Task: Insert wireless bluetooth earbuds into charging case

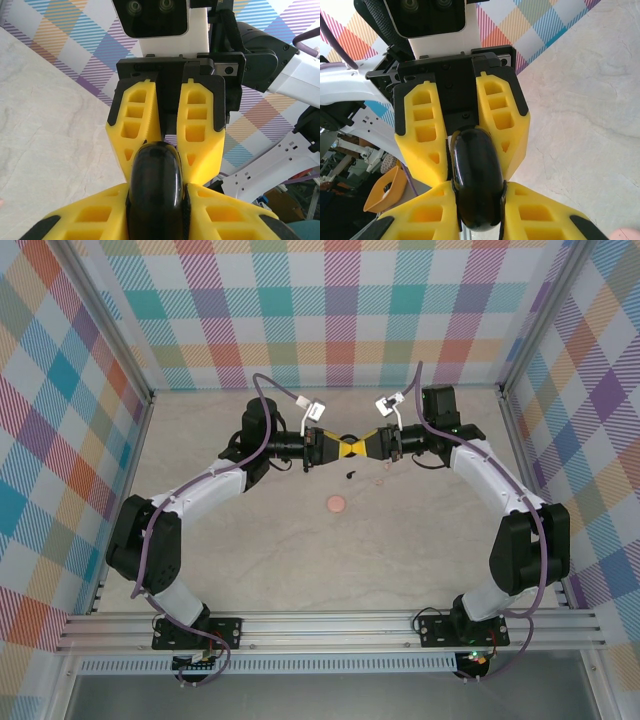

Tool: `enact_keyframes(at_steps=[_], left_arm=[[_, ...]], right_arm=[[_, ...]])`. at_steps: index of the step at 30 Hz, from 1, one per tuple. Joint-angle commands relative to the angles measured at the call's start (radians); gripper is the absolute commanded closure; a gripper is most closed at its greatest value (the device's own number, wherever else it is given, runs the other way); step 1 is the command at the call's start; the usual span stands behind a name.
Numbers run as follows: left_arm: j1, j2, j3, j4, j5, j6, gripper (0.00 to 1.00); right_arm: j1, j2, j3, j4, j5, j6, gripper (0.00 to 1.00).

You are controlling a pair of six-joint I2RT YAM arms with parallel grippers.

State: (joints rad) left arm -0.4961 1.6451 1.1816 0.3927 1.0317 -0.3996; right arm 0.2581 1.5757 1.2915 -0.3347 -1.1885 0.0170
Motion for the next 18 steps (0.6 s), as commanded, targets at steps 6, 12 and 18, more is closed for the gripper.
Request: enact_keyframes(at_steps=[6,12,18], left_arm=[[-0.009,0.021,0.028,-0.012,-0.047,0.012,0.85],[-0.009,-0.033,-0.001,-0.038,-0.096,0.128,0.87],[-0.009,-0.116,-0.056,-0.08,-0.133,0.364,0.88]], right_arm=[[0.01,-0.019,0.032,-0.02,-0.022,-0.021,0.76],[0.011,-0.071,0.018,-0.031,0.115,-0.008,0.56],[0.011,-0.174,-0.006,-0.096,0.305,-0.041,0.49]])
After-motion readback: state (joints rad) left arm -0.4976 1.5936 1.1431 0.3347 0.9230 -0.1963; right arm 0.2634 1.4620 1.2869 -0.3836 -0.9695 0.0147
